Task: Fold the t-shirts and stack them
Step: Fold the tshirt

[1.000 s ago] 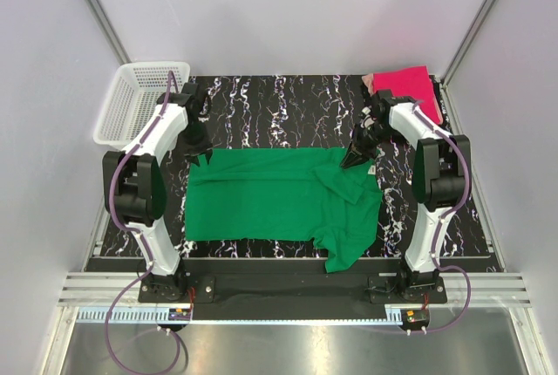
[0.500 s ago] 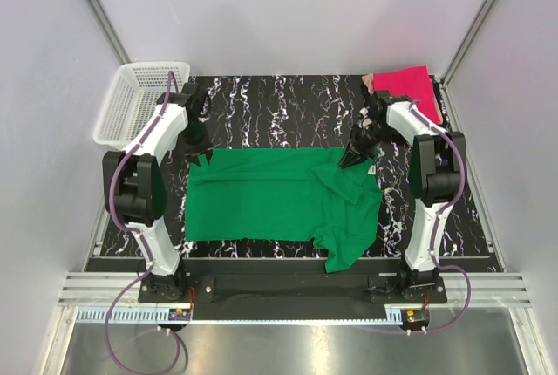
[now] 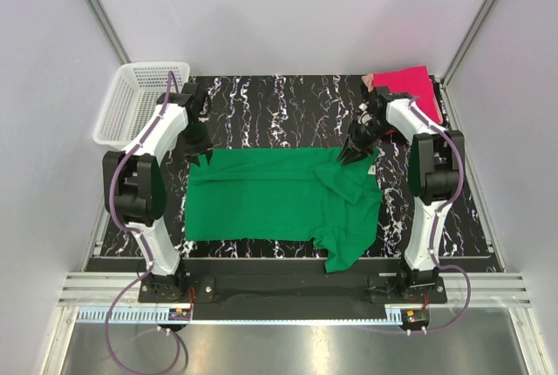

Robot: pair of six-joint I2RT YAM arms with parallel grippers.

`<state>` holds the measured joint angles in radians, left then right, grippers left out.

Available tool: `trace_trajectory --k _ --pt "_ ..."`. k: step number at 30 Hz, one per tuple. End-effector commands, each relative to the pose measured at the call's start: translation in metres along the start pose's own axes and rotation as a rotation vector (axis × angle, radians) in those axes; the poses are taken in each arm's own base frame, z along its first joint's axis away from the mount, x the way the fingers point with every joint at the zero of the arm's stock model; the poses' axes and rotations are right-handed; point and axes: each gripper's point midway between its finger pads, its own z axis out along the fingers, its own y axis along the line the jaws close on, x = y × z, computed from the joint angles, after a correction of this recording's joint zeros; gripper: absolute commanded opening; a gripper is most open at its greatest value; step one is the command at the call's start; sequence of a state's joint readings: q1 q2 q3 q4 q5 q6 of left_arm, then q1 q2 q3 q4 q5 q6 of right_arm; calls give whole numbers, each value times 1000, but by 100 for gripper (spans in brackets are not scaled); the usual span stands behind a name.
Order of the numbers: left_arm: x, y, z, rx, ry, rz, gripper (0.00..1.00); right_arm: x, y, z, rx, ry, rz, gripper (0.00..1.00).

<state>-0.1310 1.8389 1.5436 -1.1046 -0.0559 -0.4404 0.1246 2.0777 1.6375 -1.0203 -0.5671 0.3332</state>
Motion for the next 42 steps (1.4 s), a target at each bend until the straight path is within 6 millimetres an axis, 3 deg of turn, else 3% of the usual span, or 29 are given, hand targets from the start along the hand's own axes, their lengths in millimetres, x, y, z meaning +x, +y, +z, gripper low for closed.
trace_trajectory --k 1,12,15,17,19,29,42 --pt "-5 -2 -7 17 -34 16 33 -4 4 5 -3 9 -25 31" --pt "-4 -1 -5 11 -30 16 33 -3 4 10 -22 27 -20 30" --pt "-4 -1 -4 10 -27 15 33 -1 6 7 -26 25 -24 23" --pt "-4 -1 -3 11 -23 13 33 2 7 5 -30 25 -23 10" --pt "-4 -2 -3 15 -23 12 33 3 8 2 -35 21 -25 5" --pt "-2 -4 -6 31 -31 5 33 32 14 -11 -66 46 -14 0" --pt "4 -8 -5 45 -31 5 33 57 29 -26 -96 57 -31 0"
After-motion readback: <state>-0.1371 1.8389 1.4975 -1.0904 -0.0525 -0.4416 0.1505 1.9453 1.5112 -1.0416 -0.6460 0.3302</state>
